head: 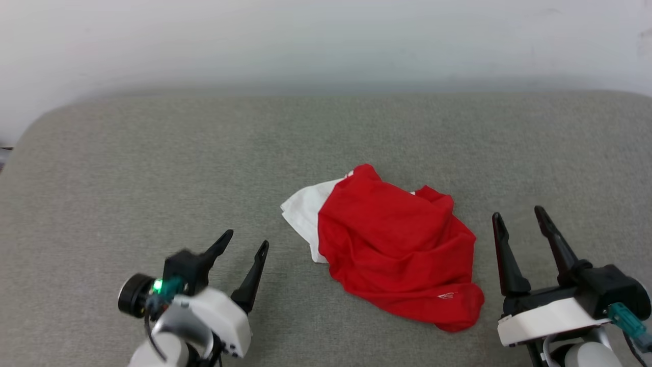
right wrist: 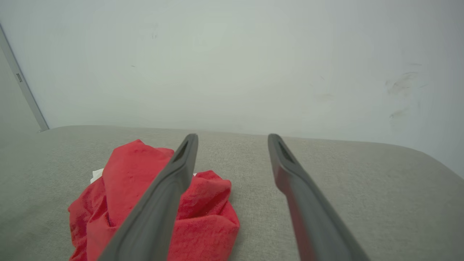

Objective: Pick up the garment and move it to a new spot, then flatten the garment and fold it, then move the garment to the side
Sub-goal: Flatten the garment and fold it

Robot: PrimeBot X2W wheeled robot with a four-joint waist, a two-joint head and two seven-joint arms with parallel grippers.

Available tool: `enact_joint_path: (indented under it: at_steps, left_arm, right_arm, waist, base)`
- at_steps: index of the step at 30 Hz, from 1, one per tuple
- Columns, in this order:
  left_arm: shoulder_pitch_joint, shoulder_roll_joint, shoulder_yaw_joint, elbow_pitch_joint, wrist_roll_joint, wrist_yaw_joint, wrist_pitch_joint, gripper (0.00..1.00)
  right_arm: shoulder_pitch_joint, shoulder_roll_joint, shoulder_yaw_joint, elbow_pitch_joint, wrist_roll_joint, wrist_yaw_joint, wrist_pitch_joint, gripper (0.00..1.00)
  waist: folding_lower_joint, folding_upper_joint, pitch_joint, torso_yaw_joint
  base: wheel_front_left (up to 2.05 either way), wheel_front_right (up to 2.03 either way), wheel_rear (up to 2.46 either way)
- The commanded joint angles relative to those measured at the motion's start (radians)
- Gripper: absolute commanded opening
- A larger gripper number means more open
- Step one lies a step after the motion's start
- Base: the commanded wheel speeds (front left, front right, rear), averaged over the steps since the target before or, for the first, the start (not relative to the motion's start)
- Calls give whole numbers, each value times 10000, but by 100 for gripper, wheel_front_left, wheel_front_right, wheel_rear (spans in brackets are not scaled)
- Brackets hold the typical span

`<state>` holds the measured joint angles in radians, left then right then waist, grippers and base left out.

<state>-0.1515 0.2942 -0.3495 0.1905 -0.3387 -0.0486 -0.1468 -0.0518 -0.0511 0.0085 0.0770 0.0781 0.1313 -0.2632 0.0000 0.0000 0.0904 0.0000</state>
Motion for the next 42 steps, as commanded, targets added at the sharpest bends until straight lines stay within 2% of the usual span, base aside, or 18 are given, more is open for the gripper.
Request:
enact_joint_path:
  at_steps: [1,6,10,16,20,32,33,34,37,42]
  left_arm:
    - [-435,101,-94,205,-181,-148,804,100]
    - [-1693,377,-269,339,-510,-379,3048,100]
    - [-2698,455,-420,415,-679,-397,4618,100]
    - [-3927,499,-567,838,-737,-375,6263,100]
    - [-4445,374,-762,1198,-657,-348,6707,100]
    - [-4719,256,-1275,2927,-297,-329,6680,100]
    - [-4657,228,-1334,3117,-398,-396,6792,60]
    - [-4587,206,-1407,3234,-459,-441,6825,0]
    - [-4510,216,-1467,3381,-503,-513,6502,0]
    - [-4403,242,-1028,3206,-528,18,5404,0]
  right_arm:
    - [-176,18,-72,-49,9,-10,-24,100]
    - [-337,18,-101,-110,89,-10,-23,100]
    - [-451,18,-87,-210,65,-10,-23,100]
    - [-691,17,-55,-332,12,-10,-23,100]
    - [-803,18,-129,-426,-17,-10,-24,100]
    - [-976,19,-108,-550,-42,-10,-24,100]
    - [-973,19,-103,-548,-58,-10,-24,100]
    - [-976,19,-113,-547,-68,-10,-24,100]
    - [-952,19,-191,-518,-55,-10,-22,100]
    - [-818,19,-186,-363,-83,-10,-24,100]
  waist:
    - [0,0,331,-238]
    - [0,0,787,-547]
    - [0,0,1196,-715]
    - [0,0,1828,-953]
    - [0,0,2206,-1032]
    - [0,0,2664,-1111]
    - [0,0,2668,-1111]
    - [0,0,2665,-1100]
    - [0,0,2585,-987]
    - [0,0,2109,-703]
  base:
    - [0,0,0]
    - [0,0,0]
    - [0,0,0]
    - [0,0,0]
    - [0,0,0]
    - [0,0,0]
    - [0,0,0]
    - [0,0,0]
    - [0,0,0]
    - [0,0,0]
